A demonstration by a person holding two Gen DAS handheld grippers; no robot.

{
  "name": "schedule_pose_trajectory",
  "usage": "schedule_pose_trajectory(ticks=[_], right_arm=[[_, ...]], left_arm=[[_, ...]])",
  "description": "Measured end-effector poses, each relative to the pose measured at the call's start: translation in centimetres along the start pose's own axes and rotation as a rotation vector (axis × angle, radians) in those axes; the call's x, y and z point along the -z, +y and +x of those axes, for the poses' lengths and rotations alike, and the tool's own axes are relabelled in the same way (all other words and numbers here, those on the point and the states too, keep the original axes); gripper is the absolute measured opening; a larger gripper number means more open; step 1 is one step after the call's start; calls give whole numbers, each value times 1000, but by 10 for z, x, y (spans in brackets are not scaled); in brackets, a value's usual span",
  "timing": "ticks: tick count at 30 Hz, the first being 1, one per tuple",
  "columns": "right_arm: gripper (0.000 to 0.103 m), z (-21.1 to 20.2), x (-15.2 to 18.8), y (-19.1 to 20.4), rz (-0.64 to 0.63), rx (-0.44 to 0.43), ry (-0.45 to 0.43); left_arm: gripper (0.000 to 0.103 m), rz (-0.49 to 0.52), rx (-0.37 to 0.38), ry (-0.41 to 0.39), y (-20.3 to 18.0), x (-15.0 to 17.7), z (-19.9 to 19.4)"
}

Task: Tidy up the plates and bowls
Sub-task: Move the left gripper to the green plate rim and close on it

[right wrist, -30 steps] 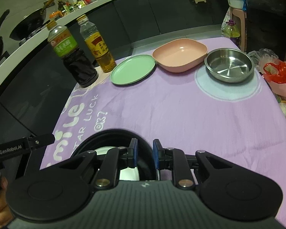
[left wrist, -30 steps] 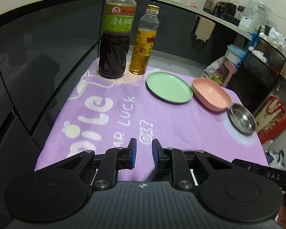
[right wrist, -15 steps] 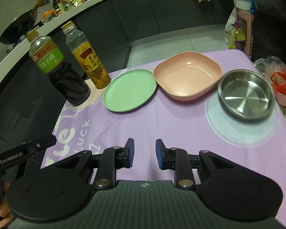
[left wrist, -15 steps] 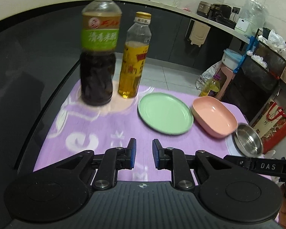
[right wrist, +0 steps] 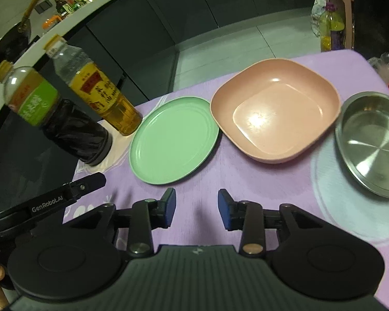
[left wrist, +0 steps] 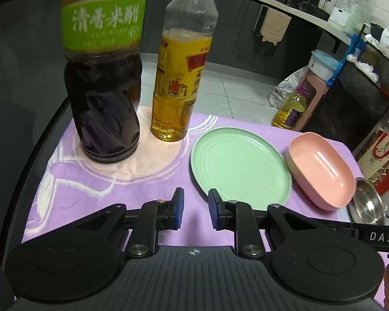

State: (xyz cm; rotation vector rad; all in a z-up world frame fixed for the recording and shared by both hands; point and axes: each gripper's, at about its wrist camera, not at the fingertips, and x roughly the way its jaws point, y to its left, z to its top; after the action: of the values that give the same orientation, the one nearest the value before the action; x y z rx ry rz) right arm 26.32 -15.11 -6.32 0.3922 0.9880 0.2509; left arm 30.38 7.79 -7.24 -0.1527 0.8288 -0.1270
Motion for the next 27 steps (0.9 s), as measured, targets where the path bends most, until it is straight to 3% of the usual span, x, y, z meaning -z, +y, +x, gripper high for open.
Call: schedule_pose_trajectory(ticks=[16,23,24,26,27], right_arm=[[25,34,-10,-6,91,52,-45],[23,41,-7,2,58,99,-125],[21,43,-6,5,31,108,-132],[4,45,-5,8,-6,114,-130],[4,47,-5,9,-13,100,-125]], left_arm=[[19,-90,46,1,9,-10,41],[18,-78,-1,-6,3,-9,60],[18,-63,-3,-11,1,-8,59],[16,-32,6,-5,-3,-4,58],[16,-19,-1,0,-6,-3,56]])
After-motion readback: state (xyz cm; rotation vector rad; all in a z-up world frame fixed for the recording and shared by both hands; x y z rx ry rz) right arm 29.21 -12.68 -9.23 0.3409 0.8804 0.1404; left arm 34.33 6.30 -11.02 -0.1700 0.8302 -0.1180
